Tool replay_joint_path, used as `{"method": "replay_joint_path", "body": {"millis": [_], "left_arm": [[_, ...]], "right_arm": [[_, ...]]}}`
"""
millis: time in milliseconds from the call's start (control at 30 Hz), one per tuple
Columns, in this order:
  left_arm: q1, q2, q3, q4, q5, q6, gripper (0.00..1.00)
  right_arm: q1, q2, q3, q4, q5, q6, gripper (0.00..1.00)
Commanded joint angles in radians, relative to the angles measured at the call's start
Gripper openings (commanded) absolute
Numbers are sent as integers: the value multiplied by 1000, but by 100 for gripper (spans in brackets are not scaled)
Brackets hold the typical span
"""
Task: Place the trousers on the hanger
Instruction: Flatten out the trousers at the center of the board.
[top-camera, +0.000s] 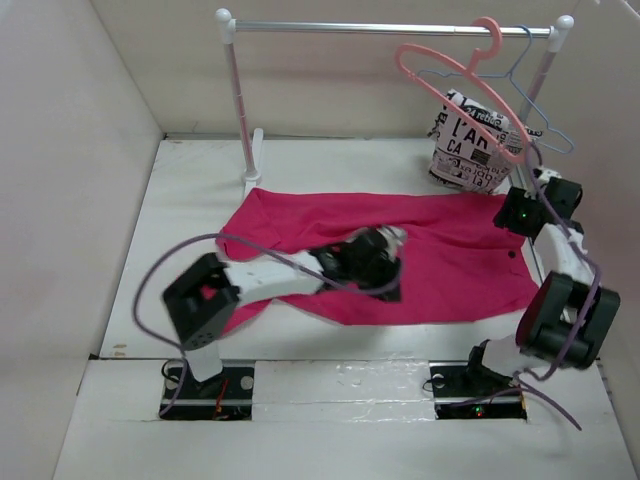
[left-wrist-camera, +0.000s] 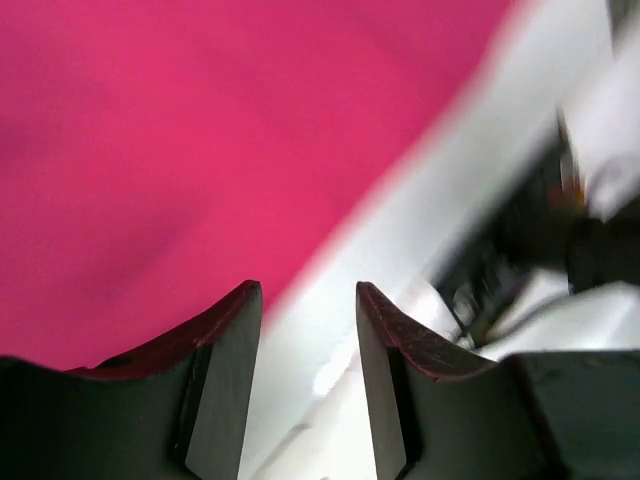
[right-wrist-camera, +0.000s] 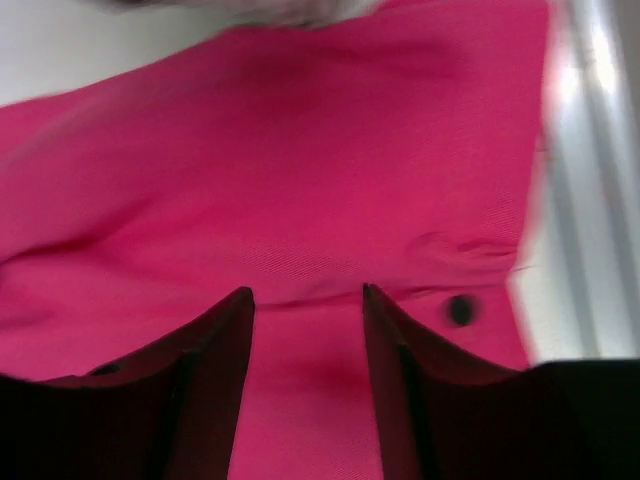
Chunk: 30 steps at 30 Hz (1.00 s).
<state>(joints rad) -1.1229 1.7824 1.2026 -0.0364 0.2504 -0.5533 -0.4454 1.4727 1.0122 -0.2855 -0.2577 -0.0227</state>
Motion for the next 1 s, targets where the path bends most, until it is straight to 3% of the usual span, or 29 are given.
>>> {"method": "replay_joint_path", "body": {"millis": [0,33,67,100,167,233,300,333,467,533,667,967], "left_arm": [[275,-286,-113,-45,-172,-95,39],[329,-373,-133,-83,-283,-106,39],[384,-414,-168,-159,-325,-141,39],[508,-484,-191,-186,-354,-160,43],[653,-540,-276,-195,-321,-172,50],[839,-570,-311,-175,-204,-149,49],[867,-514,-286,-183,-227,-58,36],[853,-482,-255,-206,-278,-25,31],[788,-304,-118,-341,-322,102,28],[776,-247,-136,-312,-341,124,36],[776,-166,-92,-304,-379,147,46],[776,-9,-6,-321,-410,176,47]], "right_arm": [[117,-205,-102,-3,-38,21,51],[152,-295,-182,6,-40,55,43],[187,-339,-219,5,-35,75,24],[265,-372,-251,6,-29,84,11],[348,-473,-334,6,-41,99,0],[508,-527,-400,34,-51,119,0],[620,-566,-417,34,-45,141,0],[733,-569,-420,29,-29,150,3],[965,-540,-413,40,49,176,38],[1046,-482,-409,81,64,184,44],[1135,-425,-409,163,26,208,44],[1306,-296,-351,192,52,211,44]]}}
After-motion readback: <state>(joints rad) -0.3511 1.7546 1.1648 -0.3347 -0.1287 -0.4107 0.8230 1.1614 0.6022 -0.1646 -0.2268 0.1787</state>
